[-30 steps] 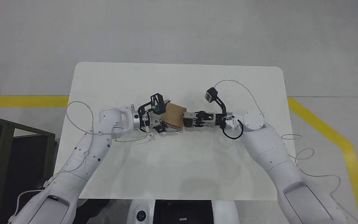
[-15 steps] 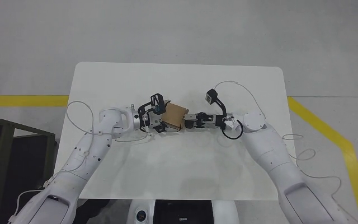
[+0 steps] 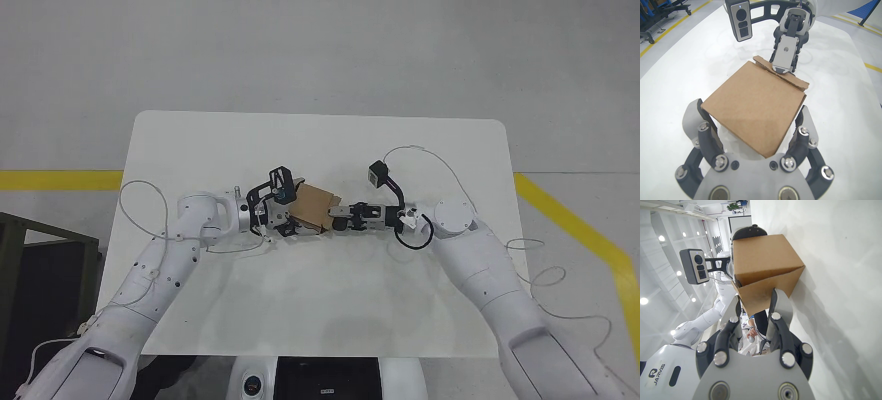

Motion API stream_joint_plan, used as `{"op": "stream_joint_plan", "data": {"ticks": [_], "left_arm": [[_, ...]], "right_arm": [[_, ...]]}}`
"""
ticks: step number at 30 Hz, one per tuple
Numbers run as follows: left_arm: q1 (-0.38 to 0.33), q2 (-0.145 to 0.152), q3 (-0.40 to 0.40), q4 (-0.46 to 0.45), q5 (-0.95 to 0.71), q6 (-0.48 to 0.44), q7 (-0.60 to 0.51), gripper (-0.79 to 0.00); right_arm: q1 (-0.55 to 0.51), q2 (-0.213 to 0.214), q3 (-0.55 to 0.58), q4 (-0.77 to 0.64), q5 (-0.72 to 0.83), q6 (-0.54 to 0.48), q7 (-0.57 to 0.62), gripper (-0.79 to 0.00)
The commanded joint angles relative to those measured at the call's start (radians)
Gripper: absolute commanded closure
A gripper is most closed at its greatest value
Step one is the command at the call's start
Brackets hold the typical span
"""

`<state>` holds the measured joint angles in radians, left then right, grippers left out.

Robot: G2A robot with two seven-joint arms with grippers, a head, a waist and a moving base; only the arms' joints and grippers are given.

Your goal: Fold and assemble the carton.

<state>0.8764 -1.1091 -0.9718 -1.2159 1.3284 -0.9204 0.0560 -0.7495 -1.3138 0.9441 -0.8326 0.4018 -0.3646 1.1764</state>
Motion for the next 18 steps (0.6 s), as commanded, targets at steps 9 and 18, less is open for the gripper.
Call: {"op": "stream_joint_plan", "data": {"ticks": [9,18], "left_arm": [[0.0,-0.001,0.001,0.001,0.001,0.0,0.001,-0.785],[0.002,-0.001,0.002,-0.003,0.006,-0.001,0.002,-0.785]], "right_arm": [[-0.01,0.006,0.011,-0.009,-0.019,0.011,-0.01,-0.265],[-0.004,0.003,0.0,-0.021,-0.036,0.031,-0.013,-0.259]]}}
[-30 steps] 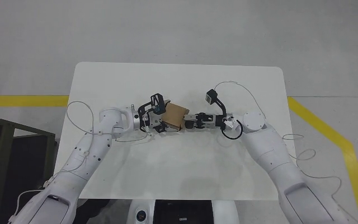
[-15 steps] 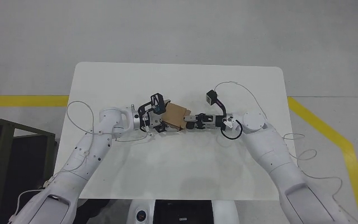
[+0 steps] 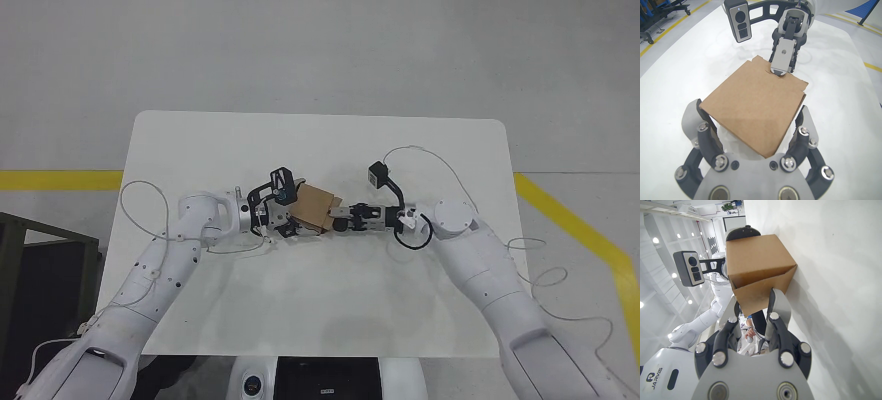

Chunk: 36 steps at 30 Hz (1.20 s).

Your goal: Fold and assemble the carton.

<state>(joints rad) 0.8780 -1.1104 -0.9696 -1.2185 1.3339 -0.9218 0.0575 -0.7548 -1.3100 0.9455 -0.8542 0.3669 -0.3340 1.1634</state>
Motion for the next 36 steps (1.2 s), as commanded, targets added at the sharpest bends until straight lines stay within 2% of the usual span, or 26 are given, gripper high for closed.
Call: {"op": "stream_joint_plan", "data": {"ticks": [1,17,36], "left_arm": [[0.0,0.0,0.0,0.0,0.001,0.0,0.001,-0.785],[0.006,0.001,-0.004,-0.006,0.002,-0.001,0.0,-0.785],[0.003,0.0,-0.005,0.001,-0.003,-0.002,-0.009,-0.785]], "right_arm": [[0.004,-0.002,-0.004,0.001,-0.002,0.002,0.0,-0.259],[0.05,-0.018,-0.029,0.028,-0.016,0.002,0.002,-0.259],[-0.014,0.023,0.043,-0.114,-0.064,0.045,-0.003,-0.345]]}}
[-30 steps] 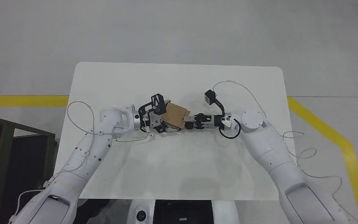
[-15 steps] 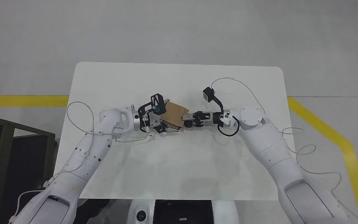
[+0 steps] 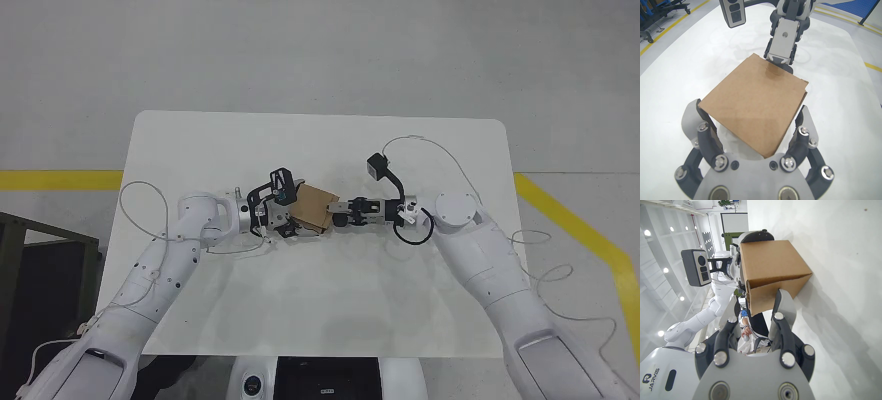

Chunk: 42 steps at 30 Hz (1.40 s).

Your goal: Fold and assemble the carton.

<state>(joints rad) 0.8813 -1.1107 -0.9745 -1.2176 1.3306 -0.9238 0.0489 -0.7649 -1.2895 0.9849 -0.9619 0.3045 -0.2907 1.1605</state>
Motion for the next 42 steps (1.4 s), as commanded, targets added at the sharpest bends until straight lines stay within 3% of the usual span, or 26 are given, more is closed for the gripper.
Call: {"op": "stream_joint_plan", "data": {"ticks": [1,15,33,42], "left_arm": [[0.0,0.0,0.0,0.0,0.0,0.0,0.0,-0.785],[0.003,0.0,-0.002,-0.005,0.003,0.0,0.002,-0.785],[0.005,0.001,-0.005,-0.008,-0.001,-0.002,-0.001,-0.785],[-0.003,0.002,-0.017,0.003,-0.005,-0.001,0.002,-0.785]], "right_arm": [[-0.01,0.005,0.01,-0.015,-0.003,0.004,-0.001,-0.345],[-0.079,0.026,0.038,-0.159,-0.001,0.05,0.007,-0.339],[-0.005,-0.006,-0.036,-0.058,0.053,0.005,0.016,-0.345],[-0.004,0.004,-0.014,-0.077,0.044,0.01,0.025,-0.382]]}}
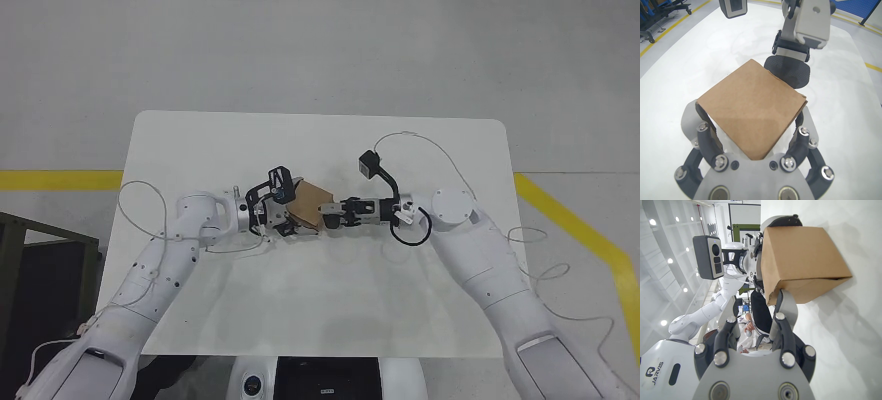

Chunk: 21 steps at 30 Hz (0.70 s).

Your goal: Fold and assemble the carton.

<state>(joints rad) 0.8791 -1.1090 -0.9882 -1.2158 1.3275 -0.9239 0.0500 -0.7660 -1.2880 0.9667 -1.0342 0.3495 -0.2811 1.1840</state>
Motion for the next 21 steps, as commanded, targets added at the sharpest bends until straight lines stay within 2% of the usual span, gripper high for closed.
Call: {"op": "stream_joint_plan", "data": {"ticks": [1,4,7,12,13,14,21], "left_arm": [[-0.002,0.002,-0.008,0.002,-0.003,-0.004,0.0,-0.785],[0.0,0.008,-0.025,0.002,-0.003,-0.018,-0.004,-0.785],[0.007,0.015,-0.047,0.0,-0.011,-0.033,-0.01,-0.785],[0.026,0.029,-0.102,-0.006,-0.073,-0.051,-0.032,-0.785],[0.03,0.032,-0.116,-0.009,-0.096,-0.055,-0.042,-0.785],[0.034,0.036,-0.131,-0.012,-0.122,-0.061,-0.053,-0.785],[0.061,0.066,-0.213,-0.066,-0.366,-0.088,-0.211,-0.785]], "right_arm": [[-0.007,0.005,0.01,-0.01,-0.004,0.004,0.004,-0.391],[-0.021,0.014,0.027,-0.03,-0.012,0.022,0.013,-0.563],[-0.04,0.025,0.05,-0.053,-0.021,0.034,0.013,-0.631],[-0.077,0.042,0.095,-0.1,-0.039,-0.001,-0.006,-0.668],[-0.083,0.045,0.103,-0.106,-0.044,-0.018,-0.007,-0.705],[-0.087,0.048,0.111,-0.111,-0.05,-0.036,-0.007,-0.785],[-0.098,0.061,0.152,-0.108,-0.086,-0.208,-0.034,-0.785]]}}
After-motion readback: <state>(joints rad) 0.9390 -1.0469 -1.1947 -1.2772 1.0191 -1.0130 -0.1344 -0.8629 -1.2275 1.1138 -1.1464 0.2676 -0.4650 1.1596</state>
